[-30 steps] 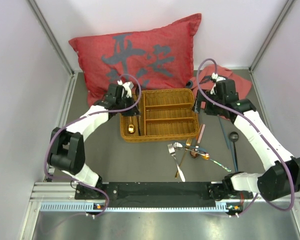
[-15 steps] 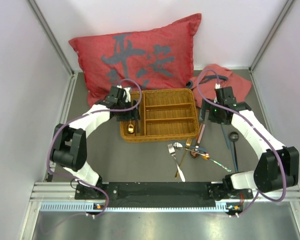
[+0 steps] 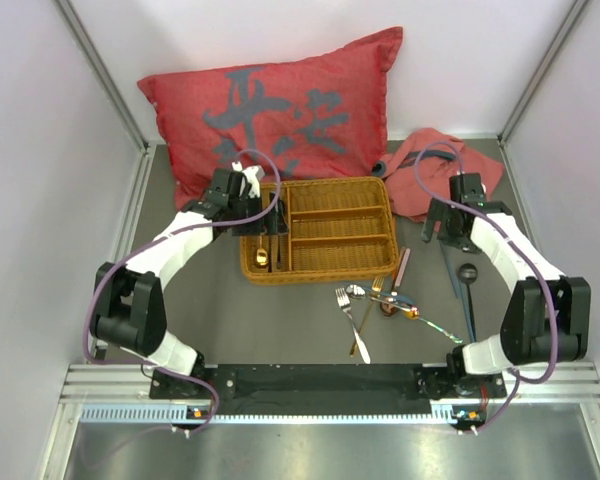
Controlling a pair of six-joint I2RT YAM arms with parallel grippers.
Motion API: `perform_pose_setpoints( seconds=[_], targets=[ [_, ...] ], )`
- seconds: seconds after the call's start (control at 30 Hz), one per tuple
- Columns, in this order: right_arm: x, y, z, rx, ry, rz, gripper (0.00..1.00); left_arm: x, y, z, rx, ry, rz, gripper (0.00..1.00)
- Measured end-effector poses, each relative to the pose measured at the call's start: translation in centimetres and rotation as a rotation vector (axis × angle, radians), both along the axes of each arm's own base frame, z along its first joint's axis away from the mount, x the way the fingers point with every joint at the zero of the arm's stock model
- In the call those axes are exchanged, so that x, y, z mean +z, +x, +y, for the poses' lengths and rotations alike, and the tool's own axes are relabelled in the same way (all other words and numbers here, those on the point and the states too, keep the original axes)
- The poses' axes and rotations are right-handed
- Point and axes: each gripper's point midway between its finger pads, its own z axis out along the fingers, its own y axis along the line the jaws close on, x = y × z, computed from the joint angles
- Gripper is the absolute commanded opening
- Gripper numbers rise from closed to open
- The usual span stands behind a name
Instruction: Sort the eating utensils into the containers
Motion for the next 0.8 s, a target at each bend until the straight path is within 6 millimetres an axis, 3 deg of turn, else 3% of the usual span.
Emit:
perform_pose_setpoints(
  seconds=[0.1, 0.17, 0.67, 0.73, 0.8],
  targets=[
    [-0.8, -0.1, -1.1, -0.033, -0.022, 0.028, 0.91, 0.2, -0.2, -0.5, -0.02, -0.023, 0.002, 0.98],
    [-1.4, -0.2, -1.5, -0.044, -0.033, 0.051, 0.78, 0.4, -0.3, -0.7, -0.033, -0.038, 0.002, 0.98],
    [-7.9, -0.4, -0.8, 0.008, -0.009, 0.242, 0.61, 0.9, -0.3, -2.1, -0.075, -0.108, 0.003, 0.98],
    [-7.8, 0.6, -0.9, 0.006, -0.014, 0.229, 0.51, 0.9, -0.4, -2.1, -0.076, -0.109, 0.005, 0.98],
    [-7.8, 1.0, -0.7, 0.009, -0.008, 0.227, 0.29, 0.9, -0.3, -2.1, -0.075, -0.109, 0.004, 0.98]
  ],
)
